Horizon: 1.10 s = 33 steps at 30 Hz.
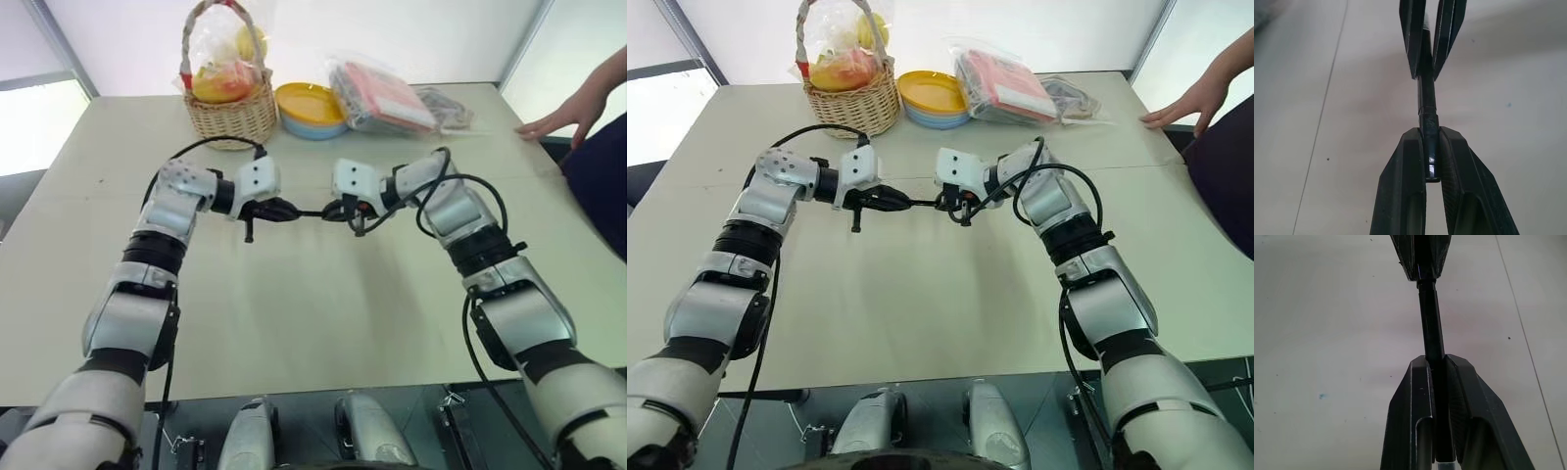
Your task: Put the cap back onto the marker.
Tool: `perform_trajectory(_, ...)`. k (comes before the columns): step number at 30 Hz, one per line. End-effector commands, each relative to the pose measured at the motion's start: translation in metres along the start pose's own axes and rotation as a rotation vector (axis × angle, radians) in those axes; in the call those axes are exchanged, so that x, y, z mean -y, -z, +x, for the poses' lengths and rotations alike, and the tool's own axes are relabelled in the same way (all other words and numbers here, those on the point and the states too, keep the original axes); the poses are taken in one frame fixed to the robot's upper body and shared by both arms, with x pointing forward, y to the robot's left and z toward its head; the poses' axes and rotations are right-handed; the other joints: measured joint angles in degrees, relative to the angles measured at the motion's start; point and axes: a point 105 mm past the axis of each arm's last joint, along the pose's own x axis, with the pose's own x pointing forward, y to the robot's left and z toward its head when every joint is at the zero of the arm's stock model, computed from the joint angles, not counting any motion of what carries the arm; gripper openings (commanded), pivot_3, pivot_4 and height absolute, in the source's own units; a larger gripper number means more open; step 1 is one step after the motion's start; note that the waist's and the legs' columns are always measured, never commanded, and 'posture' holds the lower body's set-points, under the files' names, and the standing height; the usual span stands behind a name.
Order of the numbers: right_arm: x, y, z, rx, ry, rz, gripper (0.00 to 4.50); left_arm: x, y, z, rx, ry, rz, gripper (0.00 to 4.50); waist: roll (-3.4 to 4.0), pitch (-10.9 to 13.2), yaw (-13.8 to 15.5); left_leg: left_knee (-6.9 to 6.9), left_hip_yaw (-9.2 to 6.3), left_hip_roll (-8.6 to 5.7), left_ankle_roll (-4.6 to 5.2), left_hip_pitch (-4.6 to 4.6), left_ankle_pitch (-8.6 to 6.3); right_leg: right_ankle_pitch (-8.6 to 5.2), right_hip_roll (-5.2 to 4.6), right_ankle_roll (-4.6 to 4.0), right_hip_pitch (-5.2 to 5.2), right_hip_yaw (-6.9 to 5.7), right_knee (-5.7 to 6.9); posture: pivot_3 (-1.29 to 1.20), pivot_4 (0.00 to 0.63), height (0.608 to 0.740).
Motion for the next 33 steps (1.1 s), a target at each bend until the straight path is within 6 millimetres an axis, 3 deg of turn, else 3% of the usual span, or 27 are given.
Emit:
perform_trajectory(1, 0.030, -0.050, -0.019, 0.112, 0.146, -0.088, 0.00, 0.026, -0.002, 0.024, -0.037, 0.189, 0.056, 0.03, 0.00, 0.0, 0.1, 0.01, -0.01, 0.00, 0.00, 0.00, 0.00, 0.00, 0.00, 0.00, 0.00, 0.00, 0.03, 0.00, 0.150, 0.740)
perform_trajectory(8, 0.031, -0.055, -0.015, 0.117, 0.154, -0.072, 0.00, 0.027, 0.002, 0.036, -0.064, 0.171, 0.072, 0.03, 0.00, 0.0, 0.1, 0.09, -0.02, -0.01, 0.00, 0.00, 0.00, 0.00, 0.00, 0.00, 0.00, 0.00, 0.11, 0.00, 0.150, 0.740)
perform_trajectory(13, 0.032, -0.060, -0.014, 0.127, 0.160, -0.072, 0.00, 0.032, -0.006, 0.050, -0.023, 0.189, 0.086, 0.03, 0.00, 0.0, 0.1, 0.15, -0.02, -0.01, 0.00, 0.00, 0.00, 0.00, 0.00, 0.00, -0.01, 0.00, 0.22, 0.00, 0.150, 0.740)
perform_trajectory(21, 0.031, -0.053, -0.018, 0.102, 0.153, -0.072, 0.00, 0.022, -0.006, 0.043, -0.026, 0.145, 0.091, 0.03, 0.00, 0.0, 0.0, 0.19, -0.03, -0.01, 0.00, 0.01, 0.00, 0.00, 0.01, 0.00, -0.07, 0.00, 0.33, 0.00, 0.150, 0.740)
perform_trajectory(24, 0.028, -0.044, -0.019, 0.080, 0.144, -0.065, 0.00, 0.013, -0.006, 0.038, -0.033, 0.099, 0.097, 1.24, 0.00, 0.0, 0.1, 0.22, -0.01, -0.01, 0.00, 0.00, 0.00, 0.00, 0.01, 0.00, -0.07, 0.00, 0.33, 0.00, 0.150, 0.740)
perform_trajectory(30, 0.018, -0.023, -0.021, 0.033, 0.106, -0.045, 0.00, 0.001, -0.008, 0.031, -0.024, 0.022, 0.130, 4.39, 0.00, 0.0, 0.1, 0.26, -0.01, -0.01, 0.00, -0.02, 0.00, 0.00, 0.00, 0.00, -0.07, 0.01, 0.34, 0.00, 0.150, 0.740)
perform_trajectory(33, 0.015, -0.017, -0.021, 0.022, 0.100, -0.034, 0.00, -0.003, -0.009, 0.030, -0.014, -0.013, 0.142, 4.48, 0.00, 0.0, 0.0, 0.26, -0.02, -0.01, 0.01, -0.02, 0.00, 0.00, 0.01, 0.00, -0.07, 0.01, 0.34, 0.00, 0.150, 0.740)
